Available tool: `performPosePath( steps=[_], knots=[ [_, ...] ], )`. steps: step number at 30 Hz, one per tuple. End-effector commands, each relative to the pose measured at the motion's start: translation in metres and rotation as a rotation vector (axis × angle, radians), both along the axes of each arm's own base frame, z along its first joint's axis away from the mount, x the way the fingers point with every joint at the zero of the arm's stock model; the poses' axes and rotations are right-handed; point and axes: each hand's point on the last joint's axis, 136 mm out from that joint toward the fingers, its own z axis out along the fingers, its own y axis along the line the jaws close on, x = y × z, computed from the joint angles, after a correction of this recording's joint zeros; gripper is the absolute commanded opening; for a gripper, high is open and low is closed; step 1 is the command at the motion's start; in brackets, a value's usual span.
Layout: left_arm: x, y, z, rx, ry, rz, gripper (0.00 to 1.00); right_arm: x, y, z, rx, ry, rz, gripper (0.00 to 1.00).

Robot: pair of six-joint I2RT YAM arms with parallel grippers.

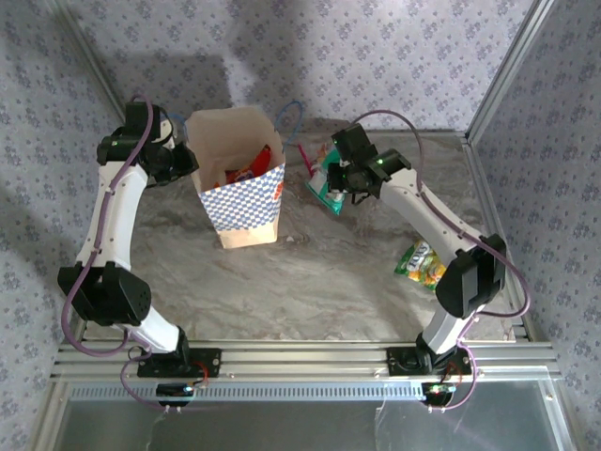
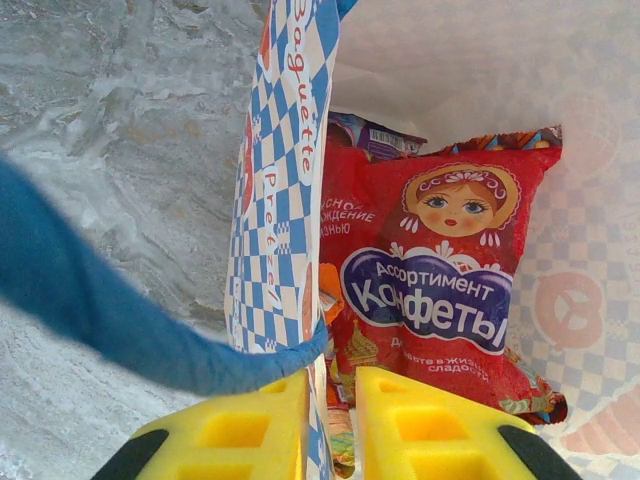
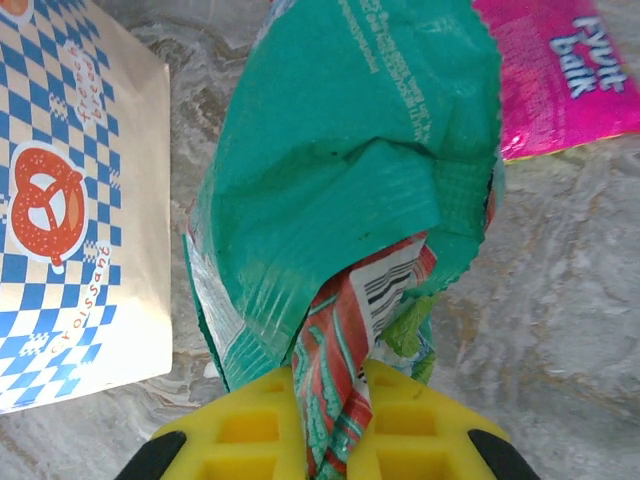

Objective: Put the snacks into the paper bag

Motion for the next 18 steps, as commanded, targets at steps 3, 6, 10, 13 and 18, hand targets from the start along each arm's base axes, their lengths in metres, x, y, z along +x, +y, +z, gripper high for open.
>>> performPosePath(
  steps=[3,6,10,13,18],
  knots=[
    [-0.002,-0.005,0.010,-0.023,-0.031,-0.012,0.19,-0.007,-0.022,0.058,-0.020,-0.150,-0.031,0.00],
    [-0.002,-0.006,0.011,-0.027,-0.034,-0.016,0.19,-0.011,-0.026,0.069,-0.024,-0.178,-0.034,0.00],
    [-0.002,-0.007,0.015,-0.030,-0.047,-0.018,0.18,-0.017,-0.029,0.083,-0.032,-0.220,-0.036,0.00],
    [-0.003,-0.006,0.016,-0.026,-0.052,-0.019,0.18,-0.023,-0.033,0.094,-0.040,-0.253,-0.040,0.00],
    [-0.002,-0.006,0.016,-0.027,-0.051,-0.019,0.18,-0.032,-0.041,0.112,-0.049,-0.307,-0.049,0.00]
  ],
)
